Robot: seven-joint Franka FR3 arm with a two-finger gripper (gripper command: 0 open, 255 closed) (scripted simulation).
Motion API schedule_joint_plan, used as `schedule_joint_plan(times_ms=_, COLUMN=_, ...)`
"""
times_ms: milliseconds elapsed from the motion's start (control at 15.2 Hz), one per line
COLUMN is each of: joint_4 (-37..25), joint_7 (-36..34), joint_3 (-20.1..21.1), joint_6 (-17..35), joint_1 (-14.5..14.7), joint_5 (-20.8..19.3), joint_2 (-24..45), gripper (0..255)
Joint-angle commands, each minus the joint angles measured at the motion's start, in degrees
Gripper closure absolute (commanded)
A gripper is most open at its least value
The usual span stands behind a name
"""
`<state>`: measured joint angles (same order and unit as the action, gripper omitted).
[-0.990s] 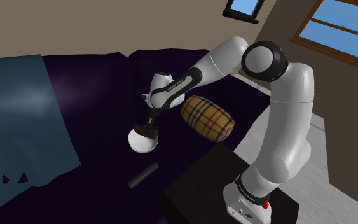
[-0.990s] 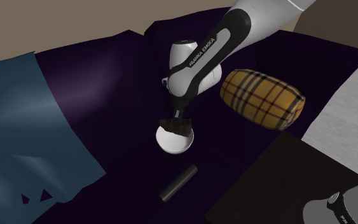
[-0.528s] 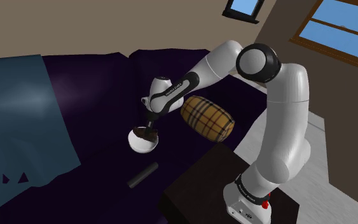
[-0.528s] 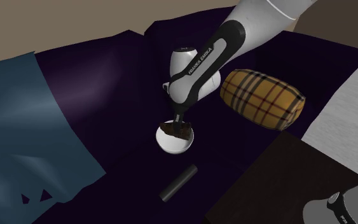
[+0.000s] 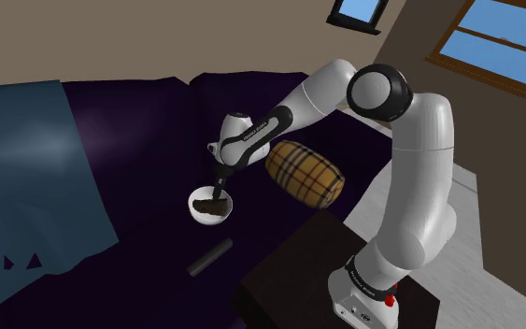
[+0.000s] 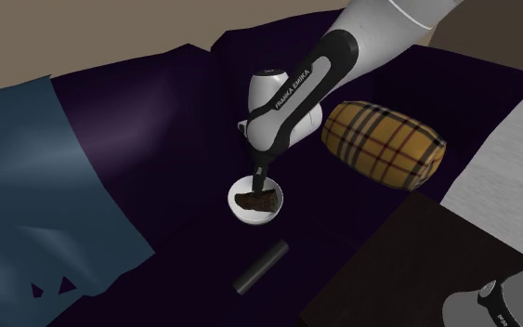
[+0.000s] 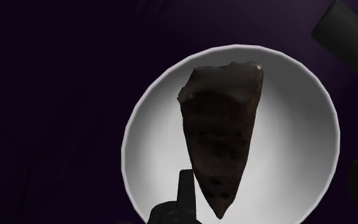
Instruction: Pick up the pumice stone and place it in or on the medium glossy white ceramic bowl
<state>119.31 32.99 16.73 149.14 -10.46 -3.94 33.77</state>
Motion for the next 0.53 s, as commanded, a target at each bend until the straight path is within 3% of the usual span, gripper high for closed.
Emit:
schedule_joint_plan(times_ms=0, joint_4=0.0, joint_7=0.0, joint_3=0.0, joint_6=0.0, joint_1=0.0, joint_5=0.0, joint_2=0.0, gripper=0)
schedule_joint_plan(times_ms=462, joint_4=0.7, joint_7=1.3, joint_3=1.7, joint_6=-5.4, joint_1=-1.9, joint_5=1.9, joint_2=-6.1, gripper=0)
